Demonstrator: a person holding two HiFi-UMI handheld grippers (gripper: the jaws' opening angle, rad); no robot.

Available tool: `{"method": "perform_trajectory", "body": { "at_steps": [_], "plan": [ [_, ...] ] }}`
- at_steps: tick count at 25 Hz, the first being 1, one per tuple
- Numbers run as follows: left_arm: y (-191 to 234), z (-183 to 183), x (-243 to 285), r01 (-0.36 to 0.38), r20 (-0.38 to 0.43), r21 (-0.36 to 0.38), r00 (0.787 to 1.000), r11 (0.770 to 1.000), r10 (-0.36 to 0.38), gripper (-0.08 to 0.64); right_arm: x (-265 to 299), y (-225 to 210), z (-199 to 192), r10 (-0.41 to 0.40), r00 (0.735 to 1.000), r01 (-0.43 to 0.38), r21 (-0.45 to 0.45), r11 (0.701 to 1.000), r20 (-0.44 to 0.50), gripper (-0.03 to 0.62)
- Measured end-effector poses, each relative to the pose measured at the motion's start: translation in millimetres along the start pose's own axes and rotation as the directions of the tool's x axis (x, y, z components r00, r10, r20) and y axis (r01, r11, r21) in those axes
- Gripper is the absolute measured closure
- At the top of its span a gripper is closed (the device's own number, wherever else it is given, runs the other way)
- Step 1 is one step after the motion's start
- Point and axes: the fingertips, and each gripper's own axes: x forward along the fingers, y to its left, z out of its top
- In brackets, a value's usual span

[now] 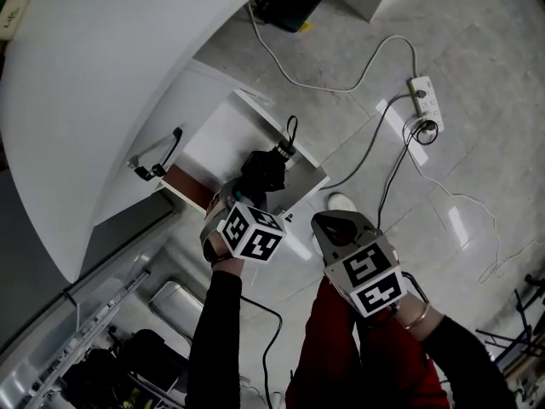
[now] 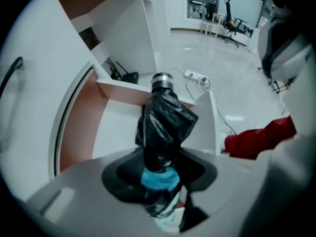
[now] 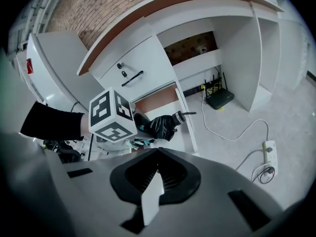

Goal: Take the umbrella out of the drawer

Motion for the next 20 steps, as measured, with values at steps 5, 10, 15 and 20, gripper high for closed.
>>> {"method": "perform_trajectory", "body": {
  "at_steps": [5,10,15,20],
  "plan": [
    [4.3,9.9,-33.3,-0.029,0.062,-0.063,0.998,0.998,0.033,0.379,-13.1,9.6,10.0,0.004,1.0,-0.004,-0.032,0.999,0.009,0.594],
    [7.1,11.7,-63.6,-0.055,0.095,-0.134,0.993,0.989,0.068,0.379,-26.1,19.8,21.3,0.002,1.0,0.0,-0.055,0.998,0.026,0.594],
    [6.5,9.7,-94.2,-0.068,0.142,-0.227,0.985,0.971,0.102,0.38,-39.4,27.4,29.9,-0.007,0.999,0.01,-0.077,0.997,0.045,0.594],
    [3.8,7.4,-129.1,-0.078,0.192,-0.312,0.971,0.947,0.144,0.38,-55.0,35.2,36.6,-0.011,0.998,0.016,-0.096,0.995,0.056,0.594]
  ]
}}
